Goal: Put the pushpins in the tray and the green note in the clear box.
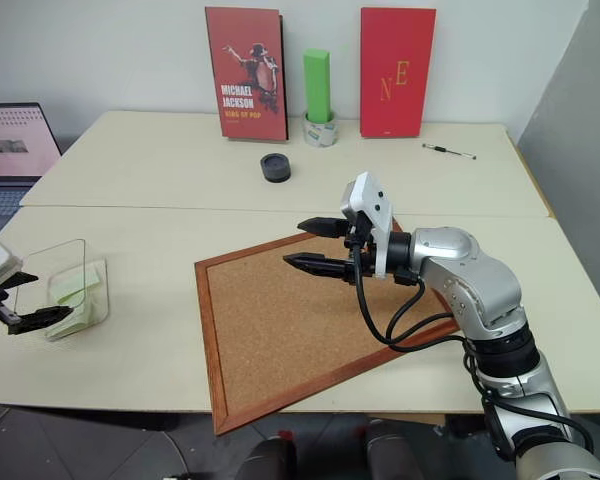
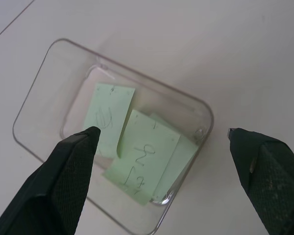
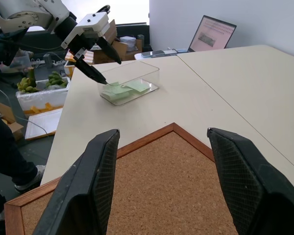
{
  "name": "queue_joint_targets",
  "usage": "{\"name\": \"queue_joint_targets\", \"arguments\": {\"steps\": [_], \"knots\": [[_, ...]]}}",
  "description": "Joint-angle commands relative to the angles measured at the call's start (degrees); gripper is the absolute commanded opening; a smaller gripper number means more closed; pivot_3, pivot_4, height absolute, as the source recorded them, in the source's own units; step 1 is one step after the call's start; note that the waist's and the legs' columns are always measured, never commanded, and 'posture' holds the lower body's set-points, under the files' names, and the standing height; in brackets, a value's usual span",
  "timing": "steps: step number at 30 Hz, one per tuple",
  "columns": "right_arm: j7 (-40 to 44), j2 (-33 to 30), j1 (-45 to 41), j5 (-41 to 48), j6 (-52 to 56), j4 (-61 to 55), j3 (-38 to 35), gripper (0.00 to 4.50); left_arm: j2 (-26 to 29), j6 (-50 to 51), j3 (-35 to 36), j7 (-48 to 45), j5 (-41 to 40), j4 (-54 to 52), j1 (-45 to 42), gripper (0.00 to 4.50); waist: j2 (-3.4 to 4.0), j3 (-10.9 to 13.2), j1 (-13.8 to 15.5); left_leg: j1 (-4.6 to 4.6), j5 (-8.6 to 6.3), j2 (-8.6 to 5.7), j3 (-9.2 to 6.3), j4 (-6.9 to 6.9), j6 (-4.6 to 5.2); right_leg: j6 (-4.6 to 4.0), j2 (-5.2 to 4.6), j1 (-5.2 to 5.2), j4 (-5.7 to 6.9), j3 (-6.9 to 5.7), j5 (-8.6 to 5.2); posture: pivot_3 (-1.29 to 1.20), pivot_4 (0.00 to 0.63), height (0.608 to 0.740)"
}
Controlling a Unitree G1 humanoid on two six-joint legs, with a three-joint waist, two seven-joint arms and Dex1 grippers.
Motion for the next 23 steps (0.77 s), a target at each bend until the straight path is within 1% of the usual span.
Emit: {"name": "queue_joint_targets", "arguments": {"steps": [1, 7, 11, 14, 17, 18, 23], "knots": [[-0.61, -0.78, 0.48, 0.82, -0.80, -3.29, -2.16, 3.03, -0.78, 0.62, 1.83, 2.12, -1.50, -2.99, -1.97, 4.48, 0.00, 0.00, -0.01, 0.00, 0.00, 0.00, 0.00, 0.00, 0.00, 0.00, 0.00, 0.00, 0.01, 0.00, 0.00, 0.00, 0.150, 0.740], [-1.59, -3.74, 5.05, 0.85, -0.64, -7.15, -4.51, 3.03, -4.18, 4.44, -0.36, 4.01, -5.09, -10.04, -6.95, 4.48, -0.02, -0.01, 0.14, -0.03, 0.00, -0.02, 0.00, -0.01, 0.00, 0.01, -0.01, 0.01, -0.04, 0.01, 0.00, 0.00, 0.150, 0.740], [-2.94, -5.98, 10.20, -0.80, -2.46, -10.42, -5.80, 3.03, -8.97, 5.96, -3.63, 6.28, -7.04, -14.17, -12.39, 4.48, -0.03, -0.01, 0.30, -0.02, 0.00, -0.03, -0.01, 0.01, 0.00, 0.01, -0.01, 0.05, -0.04, 0.01, 0.01, 0.00, 0.150, 0.740], [-3.57, -6.78, 13.98, -3.30, -6.88, -11.74, -6.03, 3.03, -12.22, 5.64, -6.68, 7.40, -7.17, -14.51, -16.16, 4.48, -0.04, -0.02, 0.30, -0.01, 0.00, -0.01, -0.01, 0.03, 0.00, 0.02, 0.01, 0.05, -0.01, 0.01, 0.01, 0.00, 0.150, 0.740], [-4.90, -7.99, 18.44, -5.71, -9.23, -13.55, -6.07, 3.03, -16.38, 4.66, -11.13, 7.95, -6.82, -15.54, -18.80, 4.48, -0.05, -0.03, 0.21, 0.00, 0.00, -0.03, -0.01, 0.05, 0.00, 0.03, 0.01, 0.05, 0.01, 0.03, 0.01, 0.00, 0.150, 0.740], [-6.01, -8.02, 20.27, -6.57, -9.86, -14.07, -6.35, 3.03, -18.61, 4.37, -13.19, 8.36, -6.61, -15.73, -19.99, 4.48, -0.05, -0.03, 0.24, 0.01, 0.00, -0.04, 0.00, 0.05, 0.00, 0.03, 0.01, 0.06, 0.02, 0.04, 0.01, 0.00, 0.150, 0.740], [-10.73, -6.67, 25.69, -10.17, -13.10, -14.95, -6.78, 3.03, -26.72, 1.21, -19.16, 9.76, -5.26, -14.09, -23.86, 4.48, -0.06, -0.03, 0.39, 0.04, 0.00, -0.07, 0.00, 0.10, 0.00, 0.04, 0.01, 0.14, 0.01, 0.06, 0.02, 0.00, 0.150, 0.740]]}}
